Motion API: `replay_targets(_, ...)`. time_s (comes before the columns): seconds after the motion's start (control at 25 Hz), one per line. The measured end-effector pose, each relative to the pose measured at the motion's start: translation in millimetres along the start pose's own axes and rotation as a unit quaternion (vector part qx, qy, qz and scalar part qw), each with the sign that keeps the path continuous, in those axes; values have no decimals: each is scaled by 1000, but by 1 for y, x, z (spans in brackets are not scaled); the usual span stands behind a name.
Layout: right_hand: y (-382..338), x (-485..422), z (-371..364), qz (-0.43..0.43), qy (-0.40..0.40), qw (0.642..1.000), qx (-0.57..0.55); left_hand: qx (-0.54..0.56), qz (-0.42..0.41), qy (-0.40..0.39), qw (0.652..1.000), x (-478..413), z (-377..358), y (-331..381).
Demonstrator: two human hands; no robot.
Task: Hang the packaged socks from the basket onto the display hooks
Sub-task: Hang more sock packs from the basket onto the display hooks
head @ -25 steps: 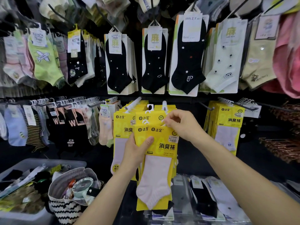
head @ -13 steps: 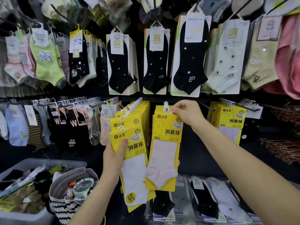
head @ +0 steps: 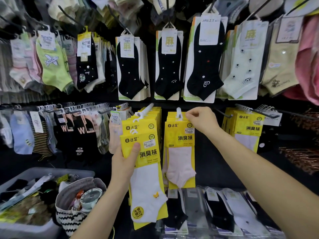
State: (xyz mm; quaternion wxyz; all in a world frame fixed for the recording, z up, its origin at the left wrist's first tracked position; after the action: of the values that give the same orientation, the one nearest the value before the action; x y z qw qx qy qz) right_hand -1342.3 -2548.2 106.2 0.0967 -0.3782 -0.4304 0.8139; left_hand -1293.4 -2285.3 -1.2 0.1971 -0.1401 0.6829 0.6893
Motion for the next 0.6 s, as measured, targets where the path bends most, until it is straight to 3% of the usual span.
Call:
replay_targets(0.08,-13,13,4,55,29,997,-40,3,-37,-21,999,2,-11,15)
replay_targets(0.16,-26,31,-7,85,-13,994,-66,-3,-55,-28,998,4,-24,22)
replay_targets(0.32,-25,56,-38,18,-138,990,-36,24,-8,-35,999,6,-47,17)
replay_targets(0.6,-8,59,-19,-3,-116,992,-56,82,52,-81,992,8,-68,8)
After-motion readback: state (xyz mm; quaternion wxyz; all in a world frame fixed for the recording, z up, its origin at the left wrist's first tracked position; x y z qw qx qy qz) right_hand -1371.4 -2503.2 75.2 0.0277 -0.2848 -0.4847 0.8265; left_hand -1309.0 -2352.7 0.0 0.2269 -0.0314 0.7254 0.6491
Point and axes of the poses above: each hand's wrist, its own x-axis away from the middle knuckle, its own z-axis out of the back of the hand, y = z × x, the point moved 7 cm from there along -x, towards the middle knuckle, and after that the axes turned 14 degrees about -x, right-handed, at the moved point
